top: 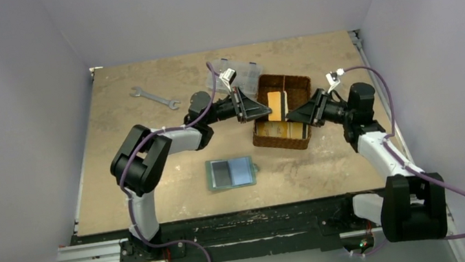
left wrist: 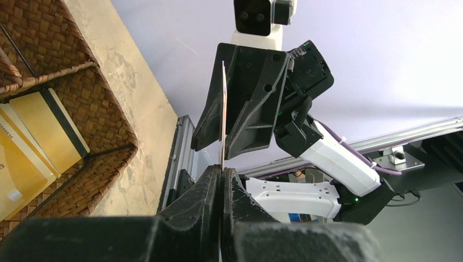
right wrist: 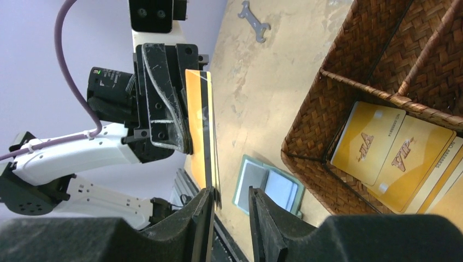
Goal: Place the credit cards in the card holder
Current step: Pick up the credit card from the storage box.
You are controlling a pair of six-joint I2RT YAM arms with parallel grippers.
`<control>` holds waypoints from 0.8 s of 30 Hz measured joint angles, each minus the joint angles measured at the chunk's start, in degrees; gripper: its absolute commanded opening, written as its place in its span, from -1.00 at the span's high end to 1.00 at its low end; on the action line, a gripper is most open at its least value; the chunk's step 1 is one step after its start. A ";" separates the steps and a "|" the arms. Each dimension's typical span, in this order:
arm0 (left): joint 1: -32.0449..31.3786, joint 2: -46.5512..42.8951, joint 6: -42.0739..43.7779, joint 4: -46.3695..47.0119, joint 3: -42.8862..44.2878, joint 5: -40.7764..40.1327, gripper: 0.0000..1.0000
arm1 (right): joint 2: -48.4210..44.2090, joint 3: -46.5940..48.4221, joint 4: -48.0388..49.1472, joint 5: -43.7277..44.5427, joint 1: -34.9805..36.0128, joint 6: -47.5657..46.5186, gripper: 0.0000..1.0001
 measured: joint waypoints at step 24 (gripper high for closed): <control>1.16 0.09 -3.93 5.86 -0.92 0.61 1.00 | -0.37 -1.62 1.57 -1.40 -1.03 0.92 0.31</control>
